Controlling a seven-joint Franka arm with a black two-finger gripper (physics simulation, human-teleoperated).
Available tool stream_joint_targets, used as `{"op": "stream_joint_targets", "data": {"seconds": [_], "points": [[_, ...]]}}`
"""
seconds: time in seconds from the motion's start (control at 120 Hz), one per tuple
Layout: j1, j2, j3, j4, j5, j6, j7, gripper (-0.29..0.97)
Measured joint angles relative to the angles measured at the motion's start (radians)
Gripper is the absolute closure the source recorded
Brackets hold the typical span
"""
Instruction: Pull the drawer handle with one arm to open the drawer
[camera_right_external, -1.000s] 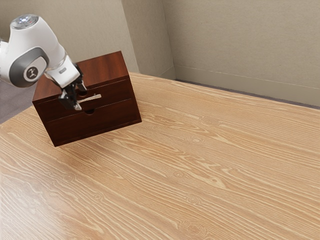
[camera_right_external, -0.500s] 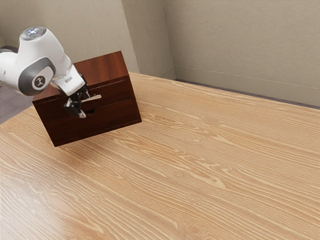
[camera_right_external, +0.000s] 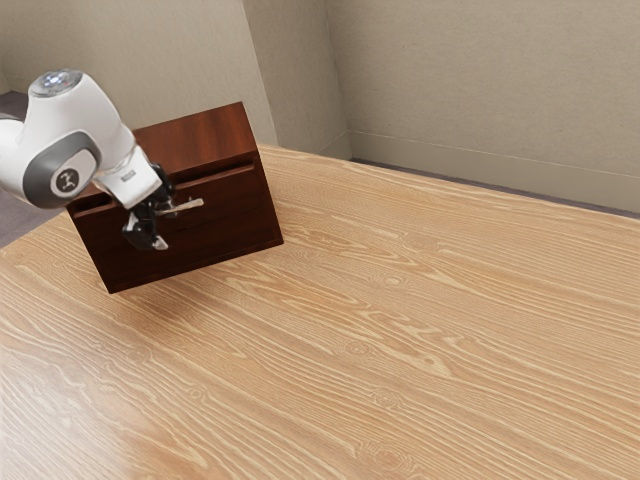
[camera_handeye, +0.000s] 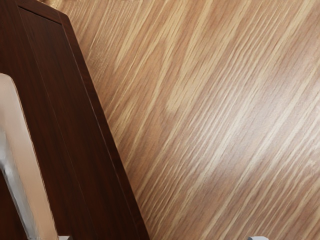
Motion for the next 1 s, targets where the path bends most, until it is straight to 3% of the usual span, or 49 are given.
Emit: {"op": "stream_joint_targets", "data": {"seconds": [0.167,0.283,0.35,0.875,1.0], "points": [[0.107,0.023,-0.084,-0.098,-0.008,0.022,-0.009,0.17],[0.188,0.023,-0.158,-0.158,-0.009,0.031,-0.017,0.19],[0.242,0.021,-0.213,-0.189,-0.009,0.034,-0.021,0.27],[0.509,-0.016,-0.483,-0.418,-0.026,0.067,-0.046,0.13],[0.638,-0.041,-0.601,-0.476,-0.036,0.068,-0.05,0.2]]}}
